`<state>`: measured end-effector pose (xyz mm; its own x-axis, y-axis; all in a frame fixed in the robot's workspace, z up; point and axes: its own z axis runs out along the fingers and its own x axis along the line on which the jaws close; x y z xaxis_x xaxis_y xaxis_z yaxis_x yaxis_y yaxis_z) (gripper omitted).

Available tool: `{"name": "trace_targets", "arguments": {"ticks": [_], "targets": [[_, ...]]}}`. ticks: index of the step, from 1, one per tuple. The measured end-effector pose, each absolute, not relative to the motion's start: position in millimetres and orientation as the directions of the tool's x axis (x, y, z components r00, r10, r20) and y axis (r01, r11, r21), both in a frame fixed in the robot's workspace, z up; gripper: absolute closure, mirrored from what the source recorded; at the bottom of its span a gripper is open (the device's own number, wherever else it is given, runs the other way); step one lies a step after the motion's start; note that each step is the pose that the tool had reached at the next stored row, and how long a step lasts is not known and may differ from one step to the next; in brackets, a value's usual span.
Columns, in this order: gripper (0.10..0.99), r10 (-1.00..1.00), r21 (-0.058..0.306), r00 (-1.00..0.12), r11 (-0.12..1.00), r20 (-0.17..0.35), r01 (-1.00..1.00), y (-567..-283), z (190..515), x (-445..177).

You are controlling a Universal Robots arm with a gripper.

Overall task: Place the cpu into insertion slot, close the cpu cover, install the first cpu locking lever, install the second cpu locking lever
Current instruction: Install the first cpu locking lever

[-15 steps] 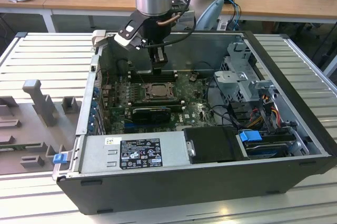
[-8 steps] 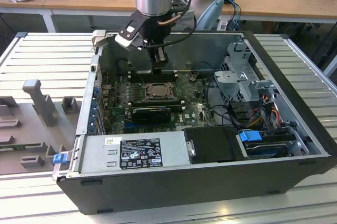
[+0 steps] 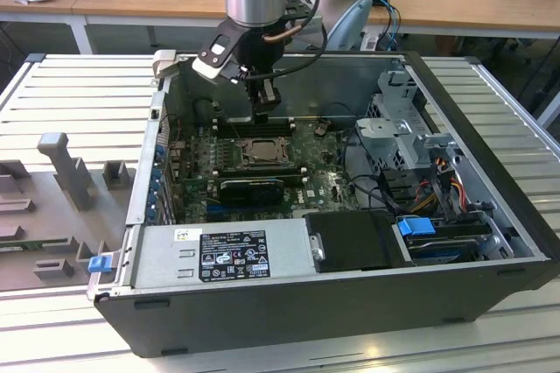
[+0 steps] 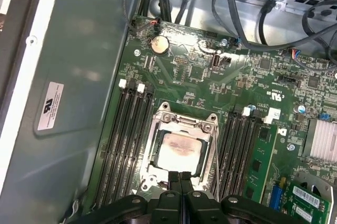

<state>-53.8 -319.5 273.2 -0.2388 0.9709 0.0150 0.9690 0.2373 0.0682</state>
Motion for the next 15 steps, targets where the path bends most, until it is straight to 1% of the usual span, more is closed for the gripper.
{"name": "trace_targets", "arguments": {"ticks": [15], "targets": [[0.98, 0.945, 0.068, -0.326, 0.324, 0.015, 0.943, -319.5, 273.1, -53.8]]}}
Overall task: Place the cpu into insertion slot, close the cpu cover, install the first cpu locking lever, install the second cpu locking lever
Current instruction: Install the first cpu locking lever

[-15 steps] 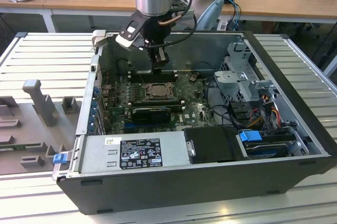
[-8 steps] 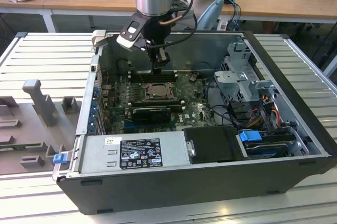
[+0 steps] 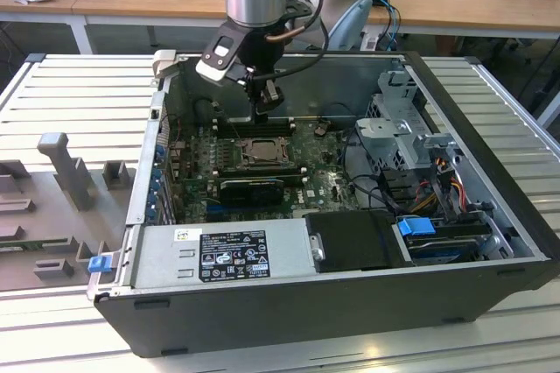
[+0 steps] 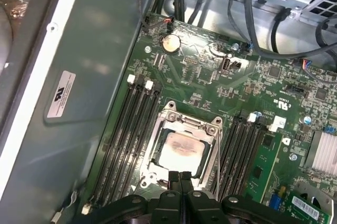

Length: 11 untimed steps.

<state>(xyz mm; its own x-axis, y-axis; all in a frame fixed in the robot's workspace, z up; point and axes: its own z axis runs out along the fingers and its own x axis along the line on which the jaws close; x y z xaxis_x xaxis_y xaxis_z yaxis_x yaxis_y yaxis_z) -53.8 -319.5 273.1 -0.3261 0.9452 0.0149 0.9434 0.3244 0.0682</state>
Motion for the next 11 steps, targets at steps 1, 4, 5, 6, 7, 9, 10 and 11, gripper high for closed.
{"name": "trace_targets", "arguments": {"ticks": [1, 4, 5, 6, 7, 9, 10, 11], "targets": [[0.98, 0.943, 0.068, -0.332, 0.33, 0.015, 0.942, -319.5, 273.1, -53.8], [0.98, 0.937, 0.068, -0.349, 0.348, 0.015, 0.935, -319.5, 273.2, -53.8], [0.98, 0.934, 0.068, -0.357, 0.355, 0.015, 0.932, -319.5, 273.1, -53.8], [0.98, 0.933, 0.068, -0.36, 0.358, 0.015, 0.931, -319.5, 273.2, -53.8], [0.98, 0.928, 0.068, -0.371, 0.37, 0.015, 0.927, -319.5, 273.2, -53.8], [0.98, 0.923, 0.068, -0.386, 0.384, 0.015, 0.921, -319.5, 273.1, -53.8], [0.98, 0.919, 0.068, -0.395, 0.393, 0.015, 0.917, -319.5, 273.1, -53.8], [0.98, 0.916, 0.068, -0.402, 0.4, 0.015, 0.914, -319.5, 273.1, -53.8]]}}
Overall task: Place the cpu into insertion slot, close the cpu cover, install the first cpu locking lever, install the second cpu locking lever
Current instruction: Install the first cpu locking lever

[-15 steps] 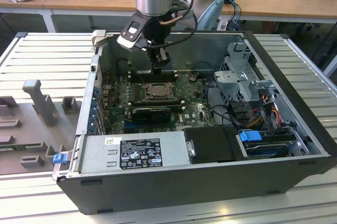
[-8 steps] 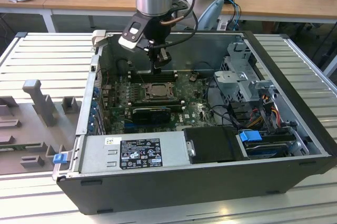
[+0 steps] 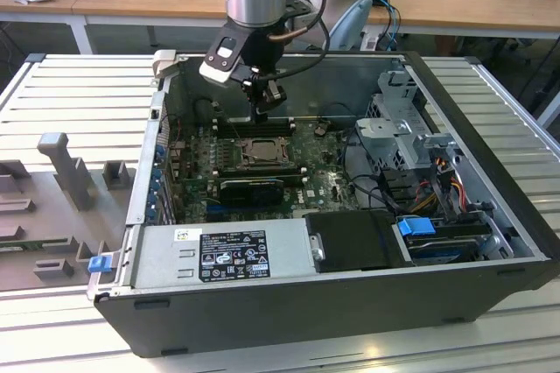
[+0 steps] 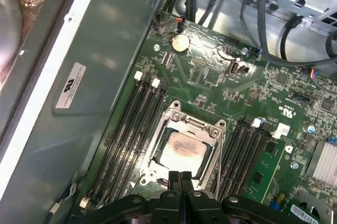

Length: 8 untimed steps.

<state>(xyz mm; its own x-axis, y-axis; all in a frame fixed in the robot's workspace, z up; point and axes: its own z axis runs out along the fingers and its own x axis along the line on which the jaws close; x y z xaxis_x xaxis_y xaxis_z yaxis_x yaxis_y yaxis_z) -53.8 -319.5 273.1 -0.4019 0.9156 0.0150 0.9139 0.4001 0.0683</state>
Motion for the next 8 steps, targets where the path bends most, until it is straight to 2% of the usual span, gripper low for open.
{"name": "trace_targets", "arguments": {"ticks": [8], "targets": [[0.98, 0.866, 0.068, -0.499, 0.497, 0.015, 0.865, -319.5, 273.1, -53.8]]}}
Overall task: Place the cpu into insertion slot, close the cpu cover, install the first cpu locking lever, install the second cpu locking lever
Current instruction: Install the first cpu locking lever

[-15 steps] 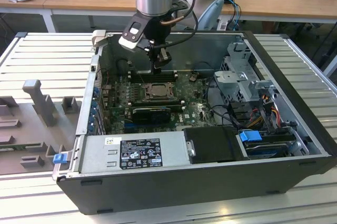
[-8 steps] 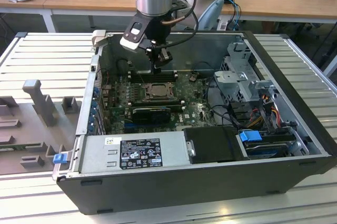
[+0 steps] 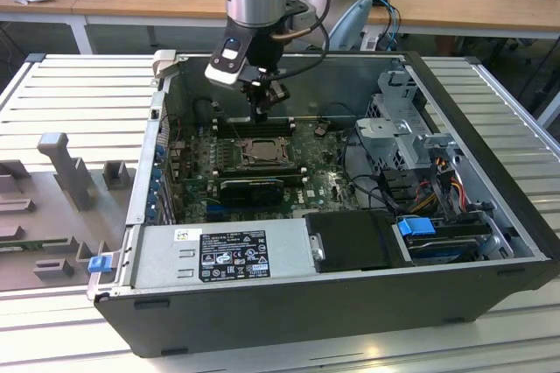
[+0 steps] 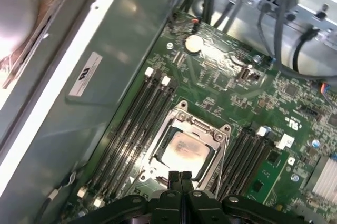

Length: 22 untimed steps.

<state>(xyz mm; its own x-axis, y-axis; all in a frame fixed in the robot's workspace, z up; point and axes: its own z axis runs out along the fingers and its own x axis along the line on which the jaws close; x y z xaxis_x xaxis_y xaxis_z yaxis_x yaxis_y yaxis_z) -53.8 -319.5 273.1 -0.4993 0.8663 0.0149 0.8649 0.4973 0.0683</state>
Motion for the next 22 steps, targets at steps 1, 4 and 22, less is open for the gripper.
{"name": "trace_targets", "arguments": {"ticks": [1, 4, 22], "targets": [[0.98, 0.858, 0.068, -0.513, 0.511, 0.015, 0.857, -319.5, 273.1, -53.8], [0.98, 0.829, 0.068, -0.559, 0.557, 0.015, 0.828, -319.5, 273.1, -53.8], [0.98, 0.658, 0.068, -0.753, 0.75, 0.015, 0.658, -319.5, 273.2, -53.8]]}}
